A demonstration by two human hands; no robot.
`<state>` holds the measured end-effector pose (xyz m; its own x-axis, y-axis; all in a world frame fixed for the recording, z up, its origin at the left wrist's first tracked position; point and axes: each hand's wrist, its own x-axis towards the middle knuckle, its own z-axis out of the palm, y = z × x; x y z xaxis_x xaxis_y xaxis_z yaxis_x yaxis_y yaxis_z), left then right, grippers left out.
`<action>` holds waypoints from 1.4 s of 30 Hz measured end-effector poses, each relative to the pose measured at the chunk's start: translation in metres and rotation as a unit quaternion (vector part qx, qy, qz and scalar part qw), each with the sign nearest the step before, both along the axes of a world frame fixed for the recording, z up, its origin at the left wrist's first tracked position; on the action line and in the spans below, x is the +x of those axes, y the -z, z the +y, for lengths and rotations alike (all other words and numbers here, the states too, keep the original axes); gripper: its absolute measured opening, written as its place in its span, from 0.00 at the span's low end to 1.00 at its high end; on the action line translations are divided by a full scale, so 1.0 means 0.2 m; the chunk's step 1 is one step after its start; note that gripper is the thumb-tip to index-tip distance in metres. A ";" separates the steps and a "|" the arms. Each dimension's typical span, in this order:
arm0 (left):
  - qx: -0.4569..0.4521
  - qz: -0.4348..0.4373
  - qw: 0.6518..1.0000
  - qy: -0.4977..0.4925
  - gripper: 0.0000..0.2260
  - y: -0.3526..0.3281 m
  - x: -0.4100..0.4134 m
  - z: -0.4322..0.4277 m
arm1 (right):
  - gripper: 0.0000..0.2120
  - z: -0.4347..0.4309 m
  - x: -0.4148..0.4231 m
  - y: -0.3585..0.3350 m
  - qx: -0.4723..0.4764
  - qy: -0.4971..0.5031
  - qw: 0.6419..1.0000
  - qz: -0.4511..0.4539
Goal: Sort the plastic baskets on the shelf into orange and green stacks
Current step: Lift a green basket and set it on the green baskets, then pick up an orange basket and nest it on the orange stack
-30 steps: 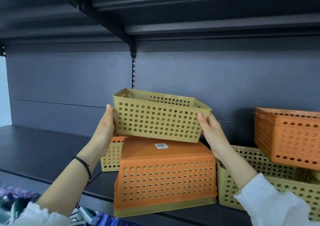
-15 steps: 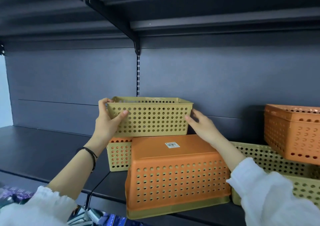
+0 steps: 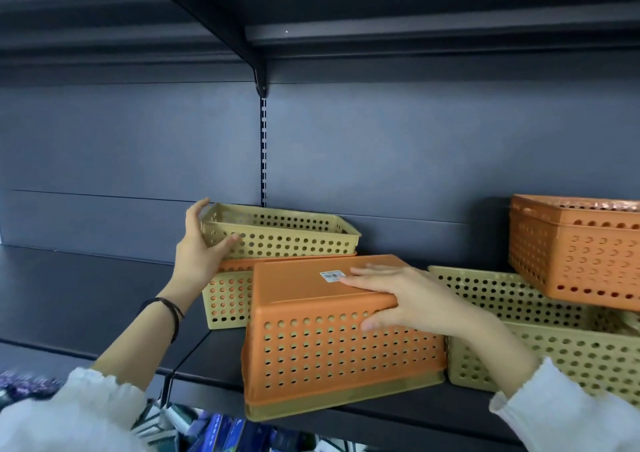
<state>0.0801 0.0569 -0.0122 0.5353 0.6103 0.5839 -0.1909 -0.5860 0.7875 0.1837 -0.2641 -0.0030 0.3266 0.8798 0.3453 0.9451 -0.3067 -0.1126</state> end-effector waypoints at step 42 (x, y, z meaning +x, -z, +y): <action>-0.191 -0.138 0.955 0.181 0.11 -0.25 -0.26 -0.44 | 0.26 -0.22 0.03 -0.15 0.431 -0.025 0.864 0.259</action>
